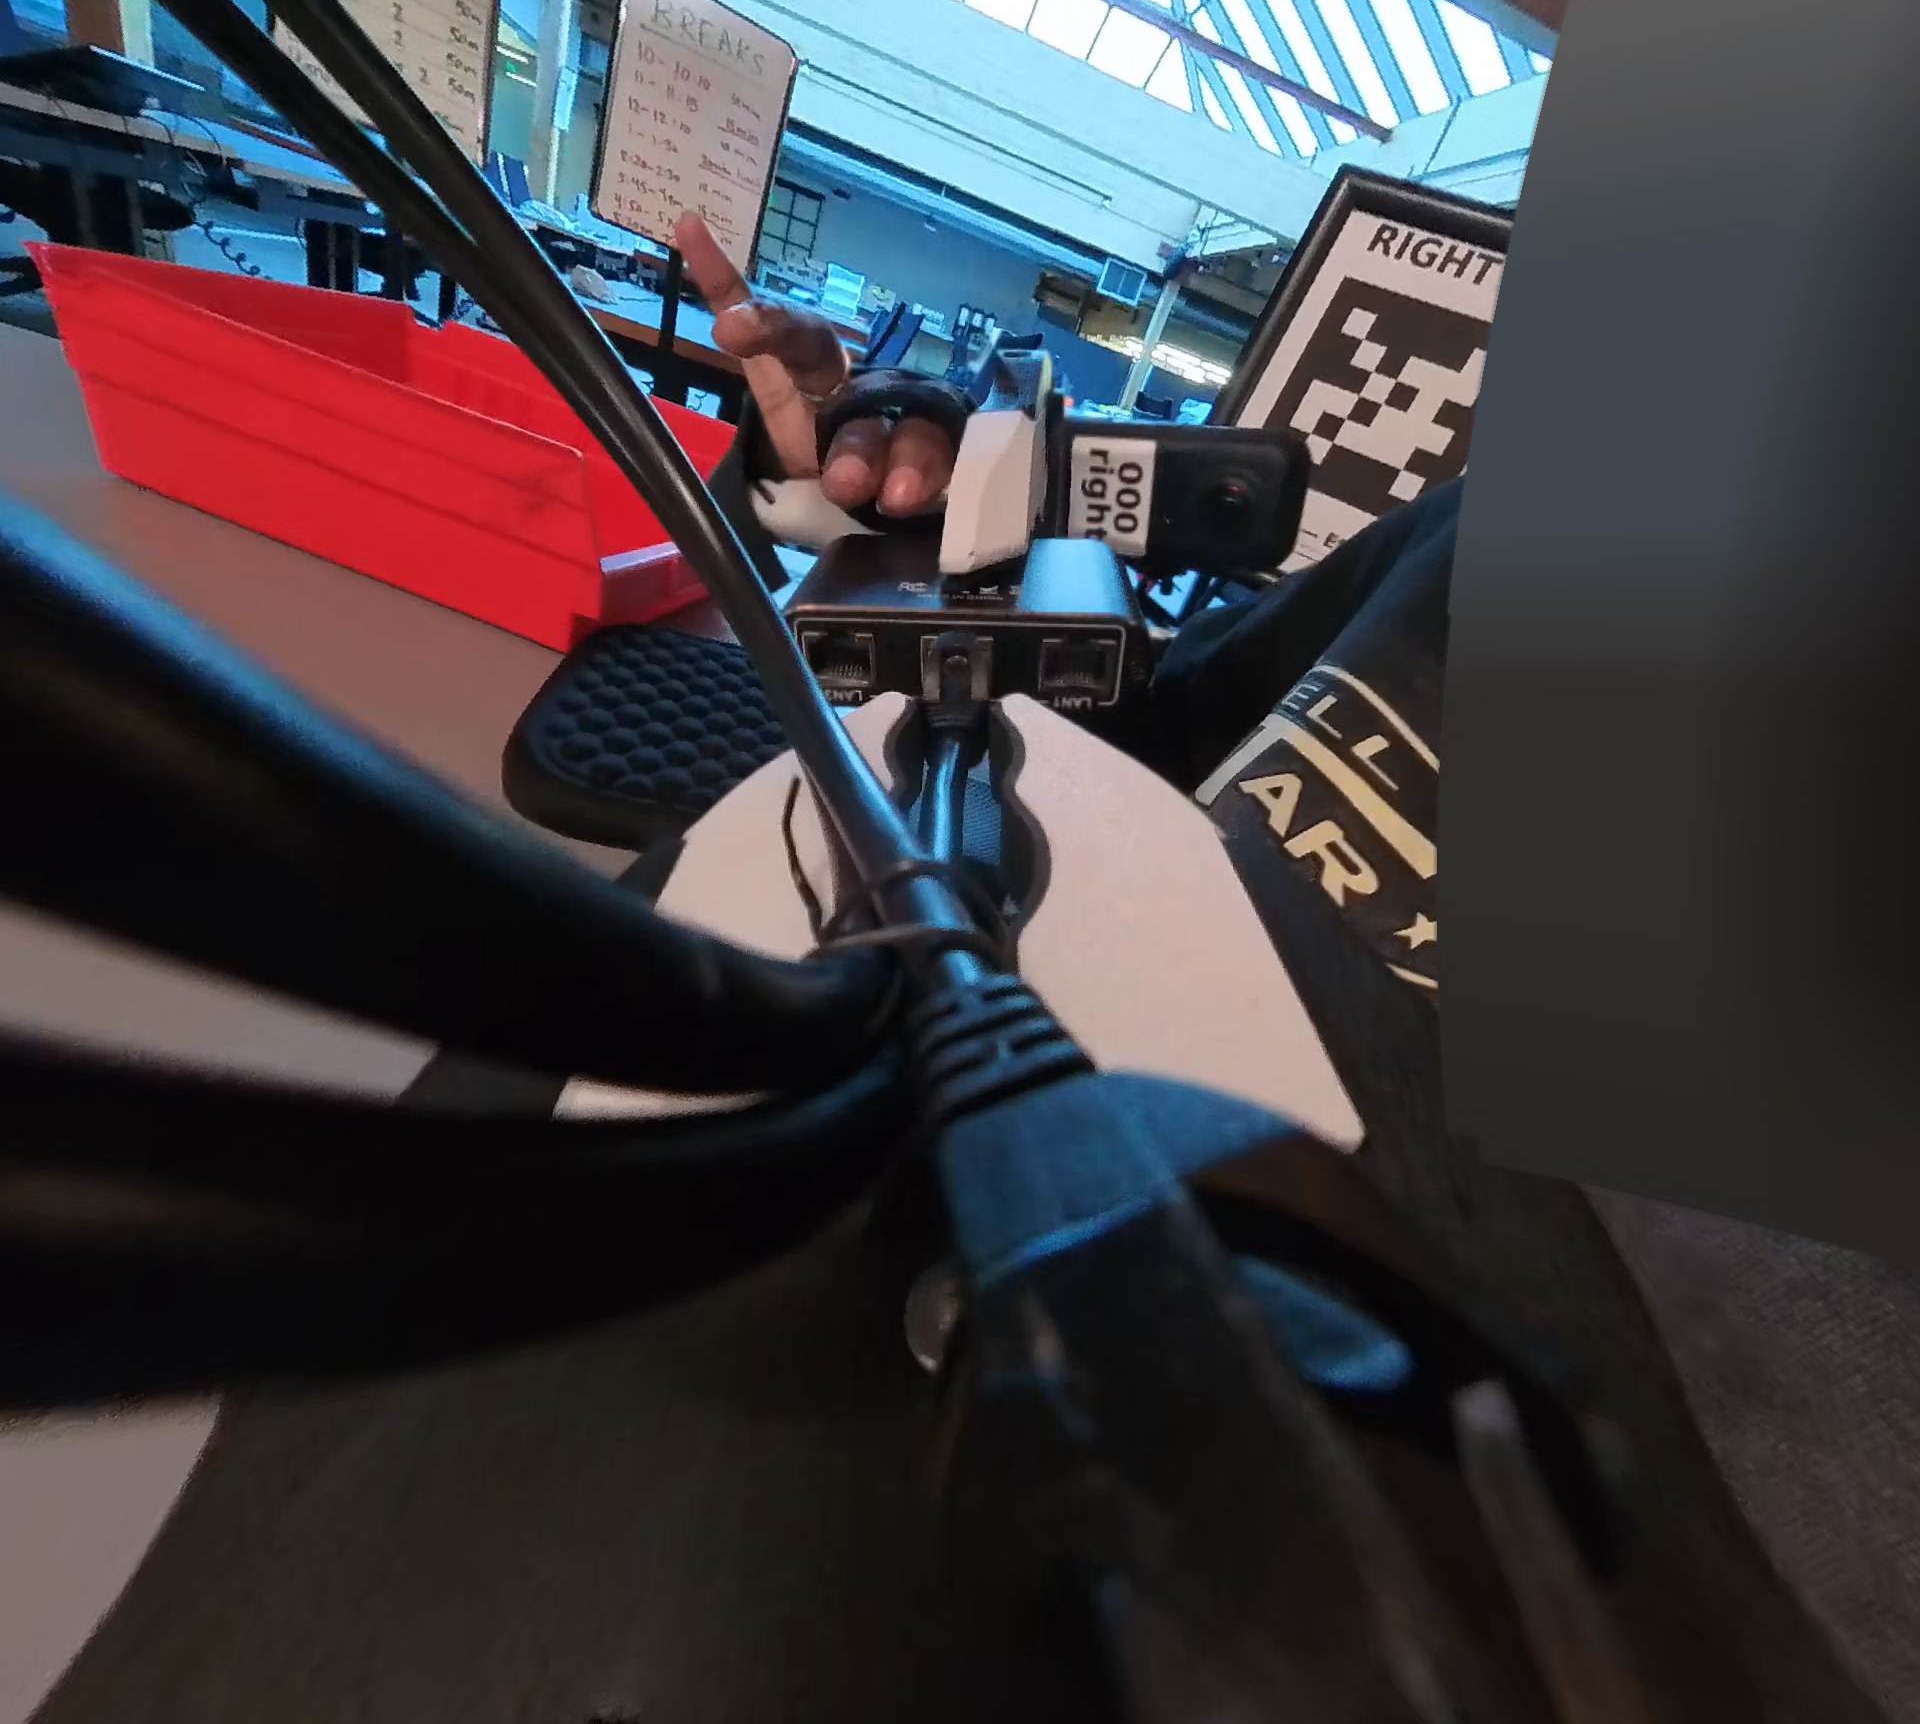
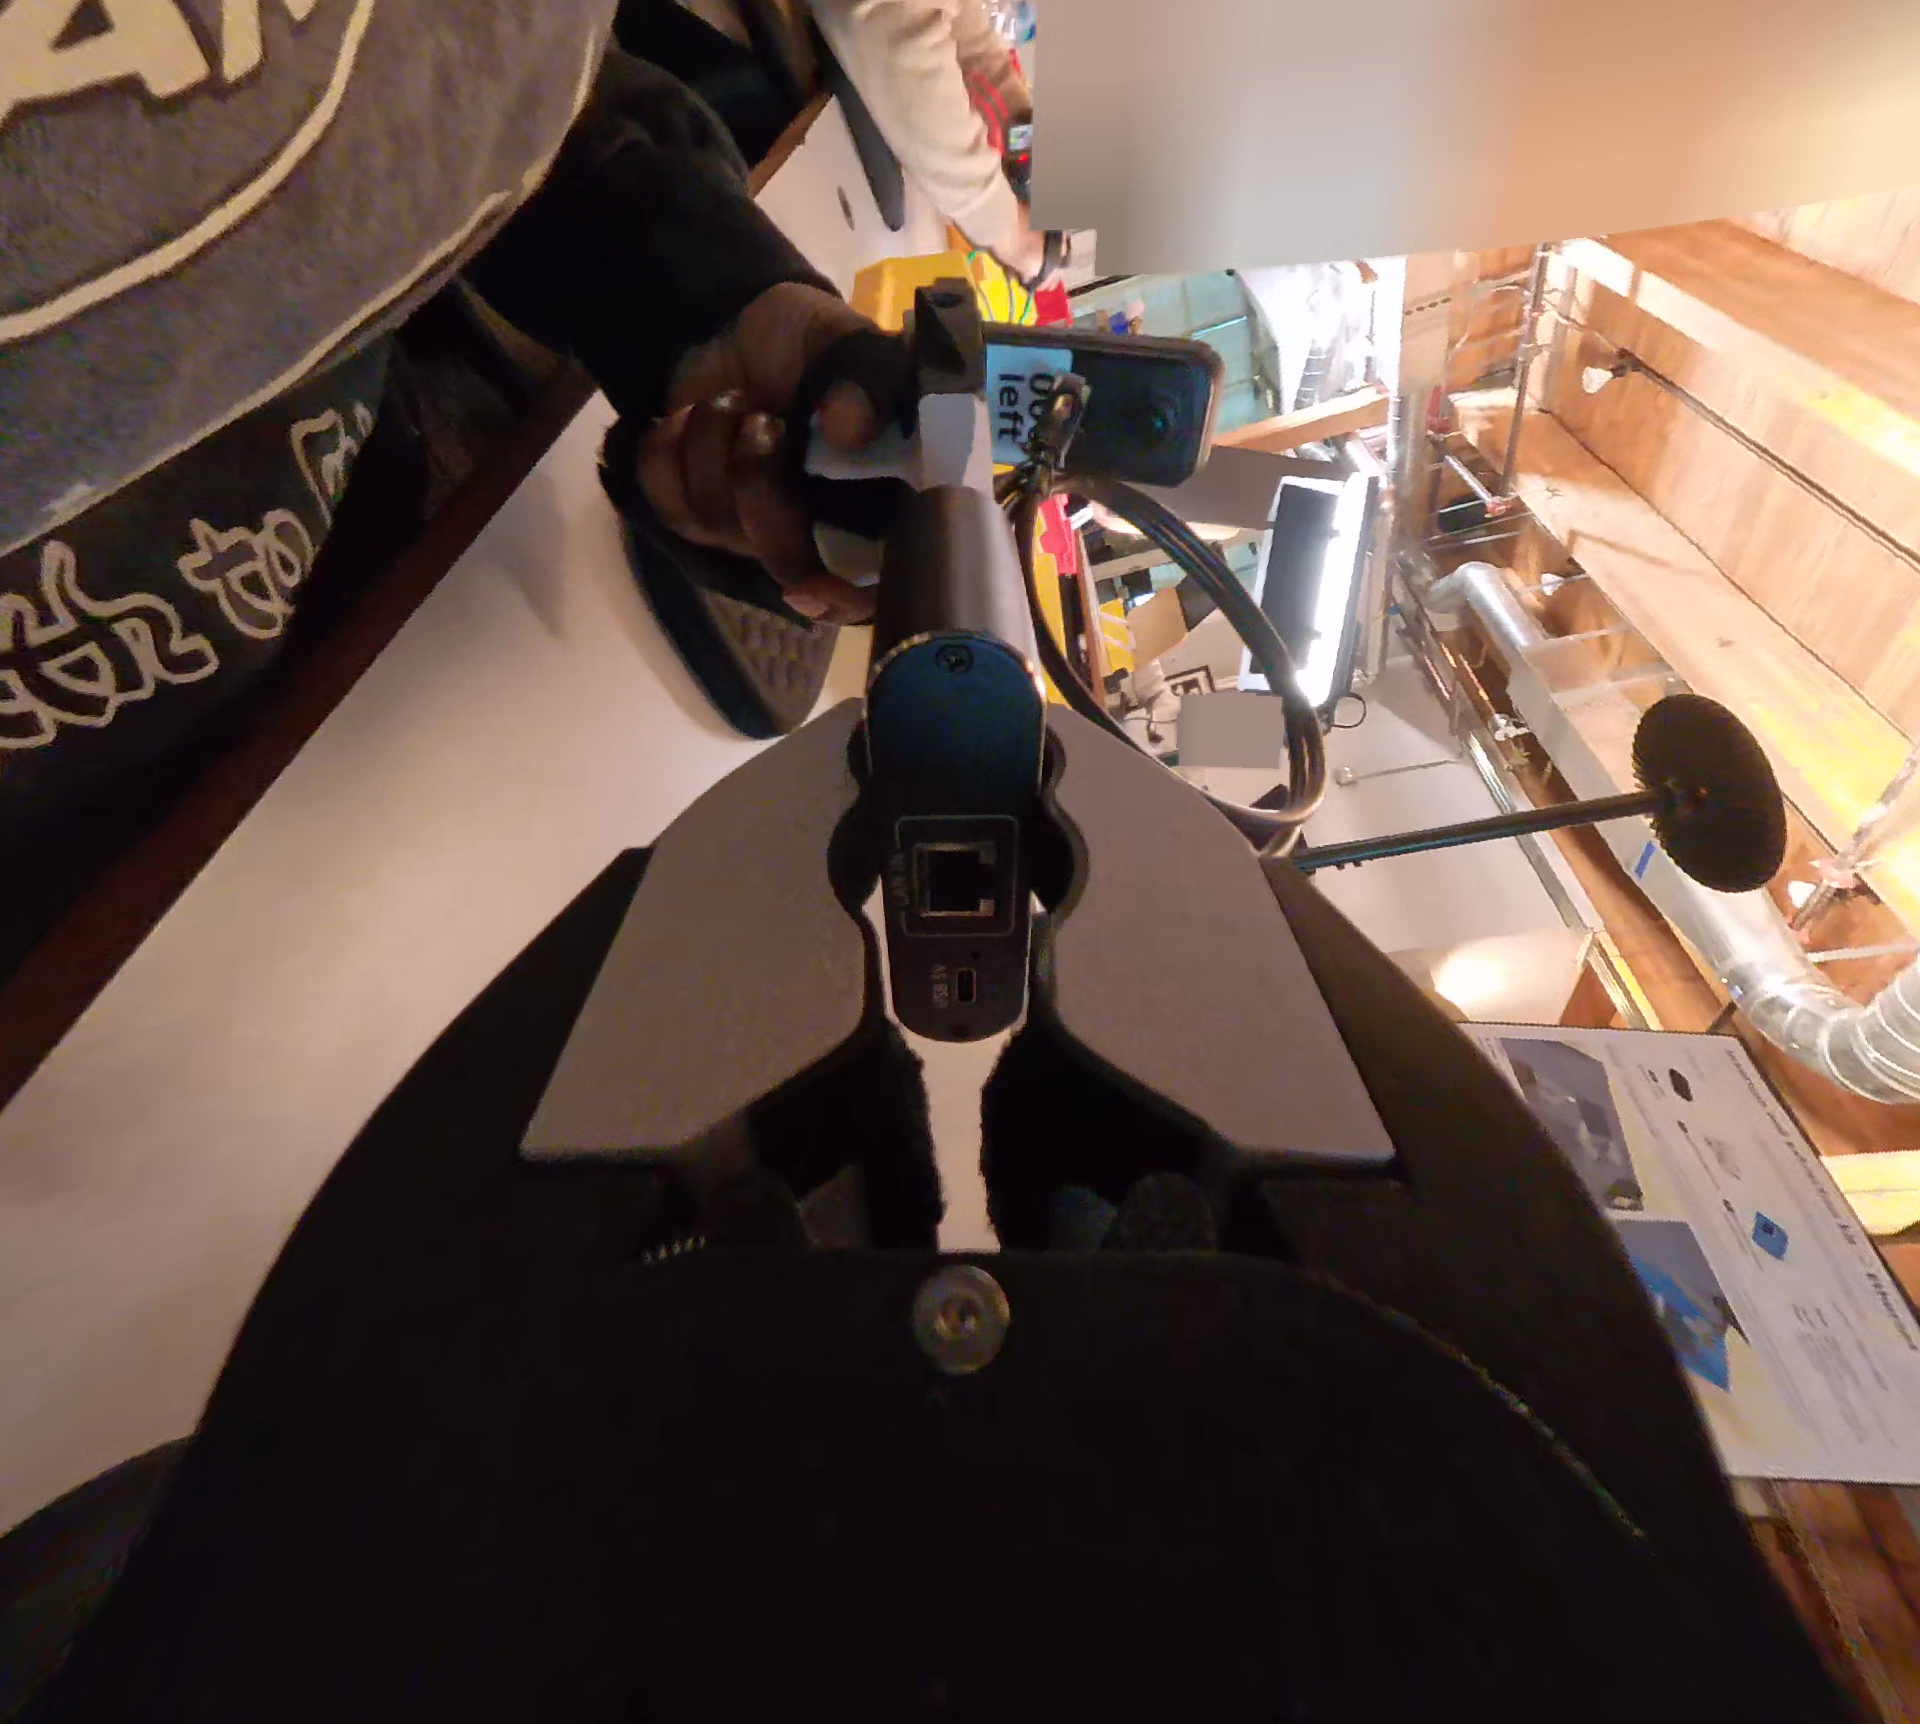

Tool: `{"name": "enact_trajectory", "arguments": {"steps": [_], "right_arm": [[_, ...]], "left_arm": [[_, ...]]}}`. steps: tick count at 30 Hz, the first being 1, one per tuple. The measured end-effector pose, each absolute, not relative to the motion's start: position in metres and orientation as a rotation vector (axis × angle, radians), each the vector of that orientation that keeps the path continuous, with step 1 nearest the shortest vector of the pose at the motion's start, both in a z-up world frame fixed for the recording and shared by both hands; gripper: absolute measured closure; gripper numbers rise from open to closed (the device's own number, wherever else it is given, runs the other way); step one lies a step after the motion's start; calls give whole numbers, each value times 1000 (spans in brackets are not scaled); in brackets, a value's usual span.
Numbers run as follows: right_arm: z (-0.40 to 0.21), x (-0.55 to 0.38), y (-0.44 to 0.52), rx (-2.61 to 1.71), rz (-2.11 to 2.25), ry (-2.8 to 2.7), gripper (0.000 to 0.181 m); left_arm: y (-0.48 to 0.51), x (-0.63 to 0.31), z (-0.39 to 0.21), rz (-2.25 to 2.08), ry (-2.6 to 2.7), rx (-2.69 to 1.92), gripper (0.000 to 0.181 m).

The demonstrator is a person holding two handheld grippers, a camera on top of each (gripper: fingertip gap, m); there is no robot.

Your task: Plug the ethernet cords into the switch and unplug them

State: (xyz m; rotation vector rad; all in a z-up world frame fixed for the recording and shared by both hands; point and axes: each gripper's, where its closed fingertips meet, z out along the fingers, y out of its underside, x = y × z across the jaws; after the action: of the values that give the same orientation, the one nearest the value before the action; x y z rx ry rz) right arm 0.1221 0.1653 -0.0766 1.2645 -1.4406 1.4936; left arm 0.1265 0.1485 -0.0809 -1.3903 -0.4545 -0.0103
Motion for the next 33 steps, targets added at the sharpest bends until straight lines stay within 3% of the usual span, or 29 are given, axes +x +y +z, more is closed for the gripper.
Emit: {"name": "enact_trajectory", "arguments": {"steps": [12, 15, 17, 22, 33], "right_arm": [[-75, 116, 158, 1231, 1449, -1442, 156], [-75, 93, 155, 1142, 1305, -1384, 156], [-82, 70, 157, 1081, 1191, -1408, 156], [-121, 24, 171, 1038, 912, -1492, 156], [-176, -5, 199, 1206, 732, -1630, 156]], "left_arm": [[146, 119, -79, 20, -448, -1342, 169], [129, 102, -77, 172, -488, -1348, 122], [97, 81, -72, 377, -585, -1275, 104], [-11, 63, -48, 980, -753, -888, 107], [-17, 61, -51, 1124, -759, -870, 108]]}}
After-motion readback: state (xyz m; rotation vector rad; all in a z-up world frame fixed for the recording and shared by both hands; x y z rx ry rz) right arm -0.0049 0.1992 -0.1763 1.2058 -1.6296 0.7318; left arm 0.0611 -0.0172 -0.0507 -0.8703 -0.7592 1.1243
